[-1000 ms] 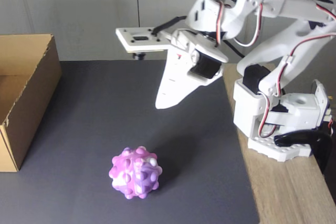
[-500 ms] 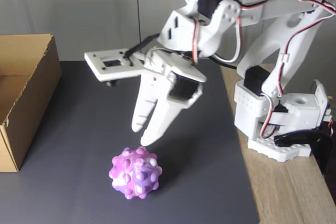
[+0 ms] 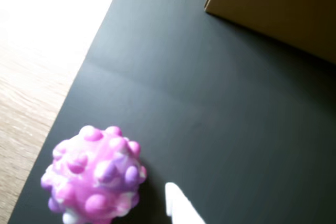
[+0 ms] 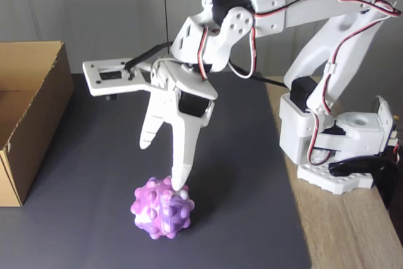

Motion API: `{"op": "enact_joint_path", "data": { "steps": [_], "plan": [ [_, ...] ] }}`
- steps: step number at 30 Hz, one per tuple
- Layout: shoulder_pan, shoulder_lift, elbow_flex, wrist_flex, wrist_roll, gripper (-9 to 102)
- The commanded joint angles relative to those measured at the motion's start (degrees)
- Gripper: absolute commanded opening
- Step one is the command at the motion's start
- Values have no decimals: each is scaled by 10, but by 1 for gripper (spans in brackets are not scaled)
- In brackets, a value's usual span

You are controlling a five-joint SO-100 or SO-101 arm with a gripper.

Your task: Grasp a ball and put it in the box.

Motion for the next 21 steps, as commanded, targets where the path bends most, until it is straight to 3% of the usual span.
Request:
{"op": "enact_joint_path", "data": {
  "steps": [1,21],
  "plan": [
    [-3,-5,5,-24,1,49],
    [-25,-103,57,-127,-5,49]
  ]
}}
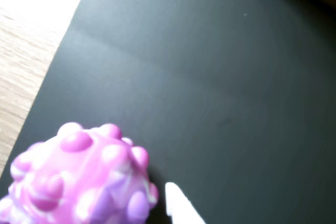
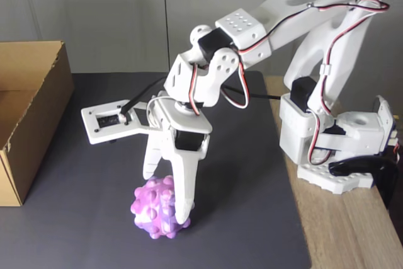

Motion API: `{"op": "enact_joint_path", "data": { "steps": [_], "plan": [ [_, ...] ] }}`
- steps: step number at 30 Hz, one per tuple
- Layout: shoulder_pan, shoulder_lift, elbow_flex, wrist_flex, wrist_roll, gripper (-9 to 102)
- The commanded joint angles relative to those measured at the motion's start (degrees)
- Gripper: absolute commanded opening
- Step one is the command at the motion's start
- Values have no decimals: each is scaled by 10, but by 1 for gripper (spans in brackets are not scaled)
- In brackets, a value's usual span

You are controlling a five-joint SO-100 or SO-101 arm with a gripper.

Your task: Grasp a ball and put it in the box.

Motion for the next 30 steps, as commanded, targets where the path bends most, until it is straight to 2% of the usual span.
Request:
{"op": "enact_joint_path", "data": {
  "steps": [1,15,30],
  "plan": [
    [-8,-6,-1,-17,-4,49],
    [-7,-33,53,-69,-1,47],
    [-14,-34,53,-76,6,25]
  ]
}}
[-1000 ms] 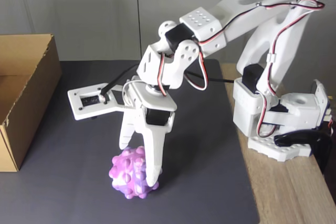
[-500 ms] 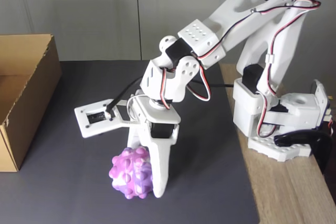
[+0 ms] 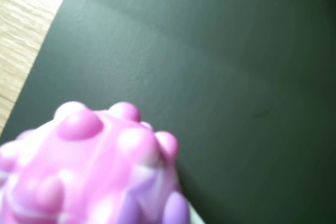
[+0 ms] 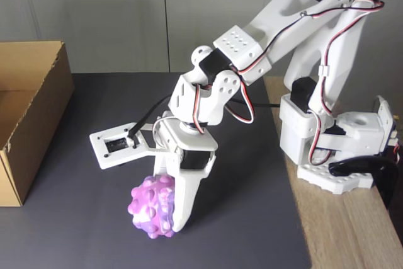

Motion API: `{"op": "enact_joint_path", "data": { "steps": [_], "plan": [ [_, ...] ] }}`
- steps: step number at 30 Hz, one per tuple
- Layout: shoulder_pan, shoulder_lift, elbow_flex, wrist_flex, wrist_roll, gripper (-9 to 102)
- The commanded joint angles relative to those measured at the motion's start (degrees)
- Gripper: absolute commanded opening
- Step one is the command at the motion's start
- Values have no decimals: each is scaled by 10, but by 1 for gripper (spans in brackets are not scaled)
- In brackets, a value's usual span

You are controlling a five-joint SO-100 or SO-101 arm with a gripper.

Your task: Grasp a ball and put it in the box.

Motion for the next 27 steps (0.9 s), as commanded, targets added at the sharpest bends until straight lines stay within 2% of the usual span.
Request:
{"op": "enact_joint_path", "data": {
  "steps": [1,7,14,23,27],
  "plan": [
    [-4,4,-3,-11,4,23],
    [10,46,-4,-3,-3,21],
    [54,141,-40,58,-4,21],
    [120,120,-250,150,12,21],
    [152,69,-363,160,21,22]
  ]
}}
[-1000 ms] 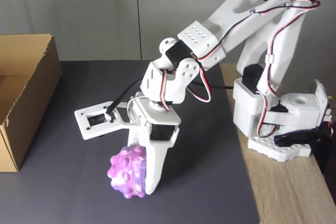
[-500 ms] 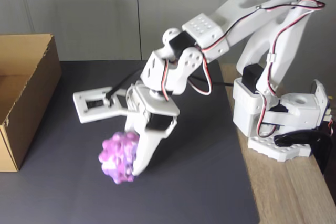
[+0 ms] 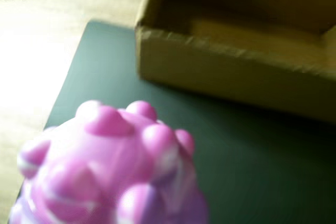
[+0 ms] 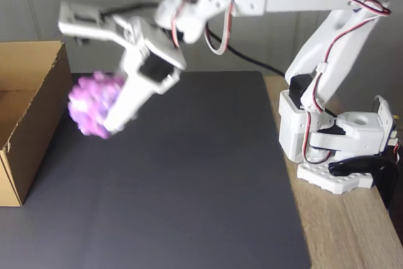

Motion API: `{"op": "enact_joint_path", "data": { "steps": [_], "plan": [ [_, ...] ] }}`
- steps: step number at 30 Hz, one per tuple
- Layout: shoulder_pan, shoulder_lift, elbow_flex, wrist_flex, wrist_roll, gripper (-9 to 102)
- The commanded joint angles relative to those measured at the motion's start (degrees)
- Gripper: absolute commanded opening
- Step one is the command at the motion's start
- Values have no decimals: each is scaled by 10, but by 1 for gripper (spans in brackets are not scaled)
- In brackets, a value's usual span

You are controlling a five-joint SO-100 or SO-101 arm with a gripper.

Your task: Grasp a ball and put it in the box.

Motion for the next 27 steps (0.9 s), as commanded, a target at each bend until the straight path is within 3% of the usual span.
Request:
{"op": "enact_joint_path", "data": {
  "steps": [1,13,27],
  "plan": [
    [20,-23,-105,4,6,22],
    [62,-222,-410,-1,11,21],
    [98,-382,-547,-92,11,20]
  ]
}}
